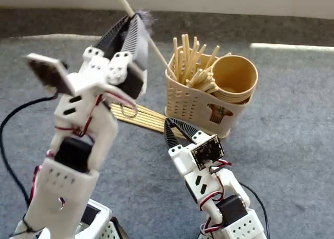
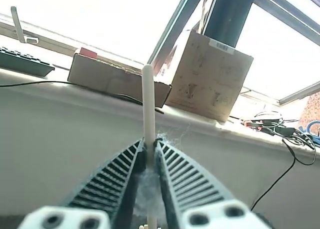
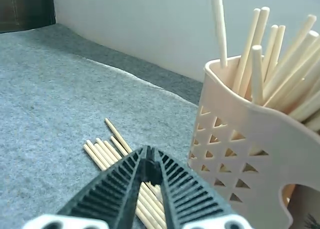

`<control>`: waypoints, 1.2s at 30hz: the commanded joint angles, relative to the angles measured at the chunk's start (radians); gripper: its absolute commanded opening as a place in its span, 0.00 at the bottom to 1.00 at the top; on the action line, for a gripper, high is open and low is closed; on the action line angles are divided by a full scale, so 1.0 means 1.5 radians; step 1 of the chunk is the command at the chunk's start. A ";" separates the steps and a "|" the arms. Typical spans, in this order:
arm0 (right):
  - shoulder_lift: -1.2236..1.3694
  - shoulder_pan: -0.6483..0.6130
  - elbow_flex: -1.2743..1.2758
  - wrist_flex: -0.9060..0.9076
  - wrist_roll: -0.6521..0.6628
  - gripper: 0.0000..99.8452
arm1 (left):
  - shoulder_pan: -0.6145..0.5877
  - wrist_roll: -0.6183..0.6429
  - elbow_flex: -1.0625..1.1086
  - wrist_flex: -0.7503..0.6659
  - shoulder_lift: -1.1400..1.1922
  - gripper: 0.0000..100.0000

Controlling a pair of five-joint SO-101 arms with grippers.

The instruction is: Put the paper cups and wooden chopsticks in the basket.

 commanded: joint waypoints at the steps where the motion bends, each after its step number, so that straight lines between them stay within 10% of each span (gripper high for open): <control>1: 0.004 -0.007 0.104 0.002 0.008 0.01 | 0.029 -0.057 -0.012 -0.068 0.065 0.01; 22: 0.004 -0.007 0.104 0.002 0.008 0.01 | 0.088 -0.179 0.101 -0.115 0.146 0.01; 36: 0.004 -0.007 0.104 0.002 0.008 0.01 | 0.082 -0.136 0.017 0.095 0.146 0.12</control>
